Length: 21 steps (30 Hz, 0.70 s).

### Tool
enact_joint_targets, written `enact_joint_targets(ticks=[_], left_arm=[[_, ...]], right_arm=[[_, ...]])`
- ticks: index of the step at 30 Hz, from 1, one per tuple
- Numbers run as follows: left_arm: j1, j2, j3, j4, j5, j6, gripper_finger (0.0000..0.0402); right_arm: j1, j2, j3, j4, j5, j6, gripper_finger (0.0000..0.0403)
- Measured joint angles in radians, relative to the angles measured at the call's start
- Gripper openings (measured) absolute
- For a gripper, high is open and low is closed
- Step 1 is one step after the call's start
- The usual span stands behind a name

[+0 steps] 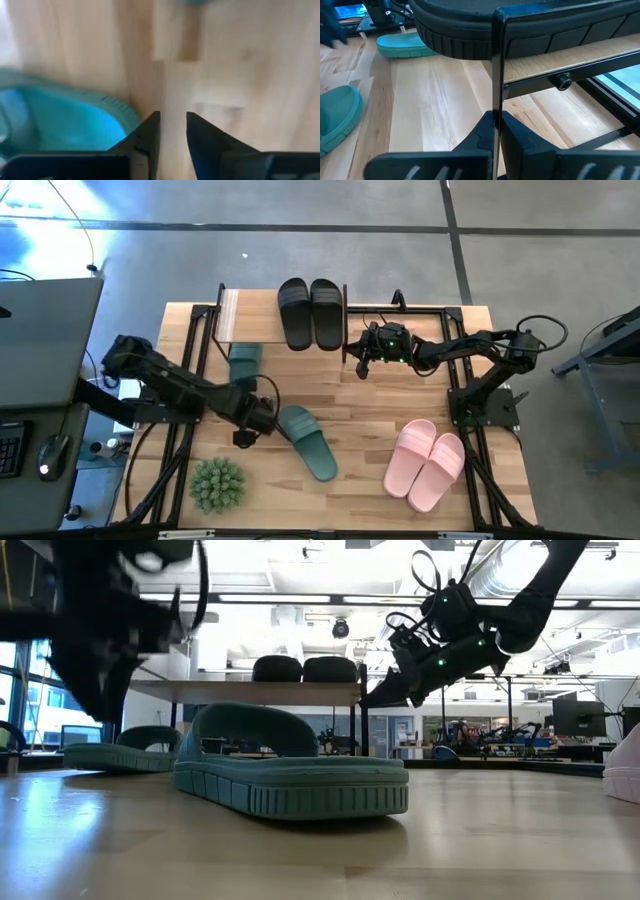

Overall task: Pick and place slides into the shelf
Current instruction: Put the left green slide under the shelf

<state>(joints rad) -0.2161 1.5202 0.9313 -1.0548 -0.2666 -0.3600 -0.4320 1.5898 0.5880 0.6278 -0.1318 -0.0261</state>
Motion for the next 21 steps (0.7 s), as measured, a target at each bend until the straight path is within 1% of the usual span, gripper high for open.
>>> enact_joint_targets(ticks=[3, 8, 10, 12, 15, 21], left_arm=[[0.001, 0.055, -0.021, 0.004, -0.013, 0.002, 0.0048], [0.000, 0.157, -0.021, 0.020, 0.009, 0.070, 0.0007], [0.001, 0.192, -0.021, 0.032, -0.011, 0.075, 0.0003], [0.008, 0.222, -0.021, 0.054, -0.045, 0.075, 0.0007], [0.040, 0.254, -0.021, 0.075, -0.048, 0.051, 0.0013], [0.122, 0.264, -0.020, 0.090, -0.086, 0.038, 0.0003]], right_arm=[[0.000, 0.000, 0.000, 0.001, 0.000, 0.000, 0.0000], [0.000, 0.000, 0.000, 0.003, 0.000, -0.007, 0.0000], [0.000, 0.000, 0.000, 0.003, -0.001, -0.008, 0.0000], [0.000, 0.000, 0.000, 0.003, -0.001, -0.008, 0.0000], [0.000, 0.000, 0.000, 0.003, -0.001, -0.008, 0.0000], [0.000, 0.001, 0.000, 0.005, -0.002, -0.008, 0.0000]])
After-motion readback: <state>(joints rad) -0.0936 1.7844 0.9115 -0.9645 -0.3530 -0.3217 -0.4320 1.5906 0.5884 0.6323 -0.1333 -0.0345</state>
